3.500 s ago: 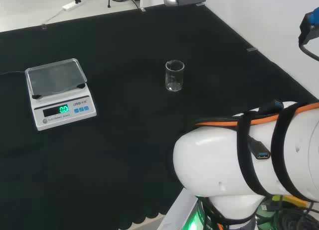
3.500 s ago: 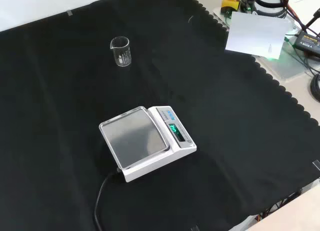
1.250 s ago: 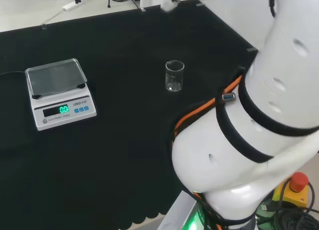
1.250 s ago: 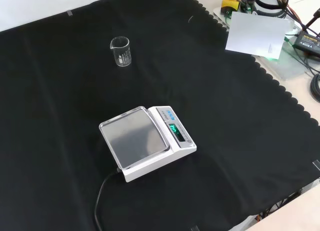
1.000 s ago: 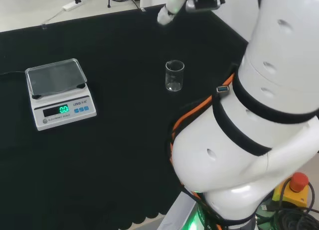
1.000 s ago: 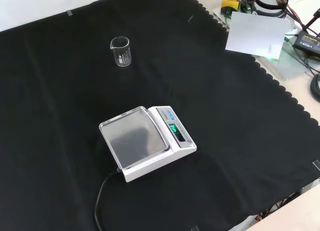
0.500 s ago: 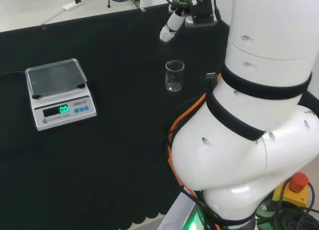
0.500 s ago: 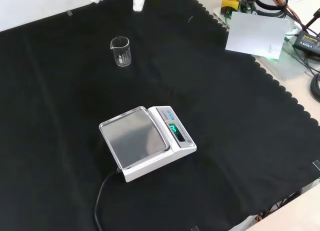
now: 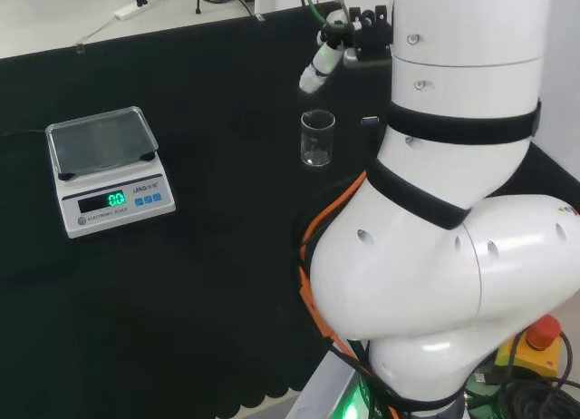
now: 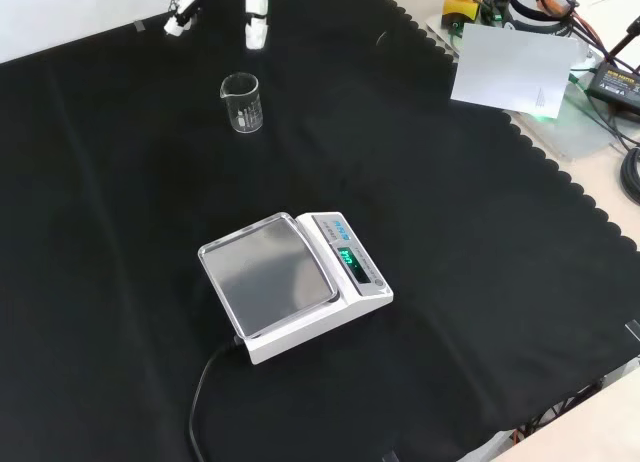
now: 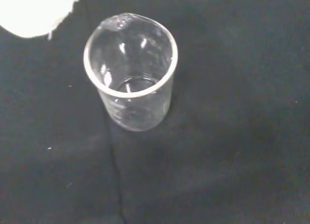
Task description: Pick up the beaker.
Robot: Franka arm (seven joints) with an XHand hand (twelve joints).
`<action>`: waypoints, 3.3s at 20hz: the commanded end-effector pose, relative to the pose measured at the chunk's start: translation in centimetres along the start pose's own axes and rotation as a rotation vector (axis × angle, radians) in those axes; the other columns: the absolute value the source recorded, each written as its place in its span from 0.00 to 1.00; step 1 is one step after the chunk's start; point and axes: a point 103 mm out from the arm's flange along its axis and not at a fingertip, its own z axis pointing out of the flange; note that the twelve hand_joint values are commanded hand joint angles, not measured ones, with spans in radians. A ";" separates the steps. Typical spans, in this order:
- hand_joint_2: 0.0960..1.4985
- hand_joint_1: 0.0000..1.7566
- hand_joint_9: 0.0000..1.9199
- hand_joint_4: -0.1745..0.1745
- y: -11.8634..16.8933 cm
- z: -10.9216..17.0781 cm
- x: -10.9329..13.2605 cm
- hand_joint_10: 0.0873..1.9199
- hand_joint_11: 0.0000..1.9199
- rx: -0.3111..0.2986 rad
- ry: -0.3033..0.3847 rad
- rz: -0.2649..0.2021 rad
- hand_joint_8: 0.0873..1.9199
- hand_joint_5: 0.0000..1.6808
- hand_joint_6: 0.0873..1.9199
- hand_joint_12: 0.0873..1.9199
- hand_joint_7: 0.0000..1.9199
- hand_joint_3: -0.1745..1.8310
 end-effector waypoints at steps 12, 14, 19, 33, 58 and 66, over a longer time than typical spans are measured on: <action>0.36 0.35 0.07 0.62 -0.3 5.4 1.4 0.47 0.00 0.081 -0.019 -0.073 0.35 0.03 0.00 0.79 0.01 0.11; 0.36 0.35 0.07 0.63 -0.2 6.1 2.4 0.47 0.00 0.092 -0.018 -0.090 0.35 0.03 0.00 0.79 0.01 0.11; 0.36 0.36 0.06 0.63 0.6 6.1 5.1 0.47 0.00 0.058 -0.101 -0.136 0.35 0.02 0.00 0.78 0.00 0.11; 0.38 0.41 0.05 0.72 3.3 4.8 5.7 0.48 0.00 0.042 -0.324 -0.126 0.30 0.01 0.00 0.78 0.00 0.11; 0.38 0.44 0.00 0.76 5.1 9.0 2.2 0.48 0.00 0.125 -0.317 -0.076 0.22 0.01 0.00 0.76 0.00 0.11; 0.39 0.52 0.11 0.73 5.3 10.4 2.9 0.47 0.01 0.092 -0.282 -0.078 0.34 0.11 0.00 0.82 0.05 0.13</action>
